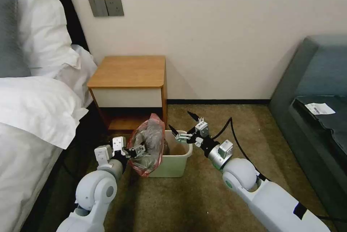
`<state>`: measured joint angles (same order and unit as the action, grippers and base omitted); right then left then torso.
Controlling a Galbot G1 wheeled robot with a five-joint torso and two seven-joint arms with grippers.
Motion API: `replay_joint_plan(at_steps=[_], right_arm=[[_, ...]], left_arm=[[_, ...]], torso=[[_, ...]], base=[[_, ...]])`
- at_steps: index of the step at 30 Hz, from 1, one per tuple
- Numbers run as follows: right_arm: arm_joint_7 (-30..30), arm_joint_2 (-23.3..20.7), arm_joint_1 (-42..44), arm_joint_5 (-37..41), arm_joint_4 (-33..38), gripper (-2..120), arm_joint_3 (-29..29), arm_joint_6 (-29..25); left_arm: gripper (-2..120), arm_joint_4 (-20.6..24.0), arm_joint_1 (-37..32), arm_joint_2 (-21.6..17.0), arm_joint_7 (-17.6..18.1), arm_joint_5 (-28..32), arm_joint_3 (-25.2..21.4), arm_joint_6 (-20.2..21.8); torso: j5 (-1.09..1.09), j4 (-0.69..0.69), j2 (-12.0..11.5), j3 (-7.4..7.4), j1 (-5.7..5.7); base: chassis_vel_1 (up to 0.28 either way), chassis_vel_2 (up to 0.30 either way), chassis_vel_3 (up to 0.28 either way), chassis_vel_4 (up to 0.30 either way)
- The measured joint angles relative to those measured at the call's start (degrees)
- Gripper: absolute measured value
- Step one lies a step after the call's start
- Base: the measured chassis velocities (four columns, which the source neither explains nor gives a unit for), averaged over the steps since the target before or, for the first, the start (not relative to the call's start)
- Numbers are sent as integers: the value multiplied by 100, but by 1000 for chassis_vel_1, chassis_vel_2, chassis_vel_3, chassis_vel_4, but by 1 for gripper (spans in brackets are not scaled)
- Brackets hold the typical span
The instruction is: Pick up the garbage bag from the table and place it over the trash can.
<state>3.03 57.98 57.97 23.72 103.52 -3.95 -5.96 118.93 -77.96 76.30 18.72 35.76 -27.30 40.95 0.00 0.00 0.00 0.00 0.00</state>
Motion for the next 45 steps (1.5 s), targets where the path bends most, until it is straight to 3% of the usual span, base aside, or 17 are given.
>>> replay_joint_plan(at_steps=[21, 45], right_arm=[[63, 27, 173, -101, -11, 100, 163, -109], [160, 11, 325, -190, -4, 100, 337, -243]], left_arm=[[92, -607, 303, 20, -37, -80, 41, -118], [90, -1273, 773, -8, -107, -87, 123, 117]], torso=[[0, 1, 0, 0, 0], [0, 0, 0, 0, 0]], base=[[0, 0, 0, 0], [0, 0, 0, 0]])
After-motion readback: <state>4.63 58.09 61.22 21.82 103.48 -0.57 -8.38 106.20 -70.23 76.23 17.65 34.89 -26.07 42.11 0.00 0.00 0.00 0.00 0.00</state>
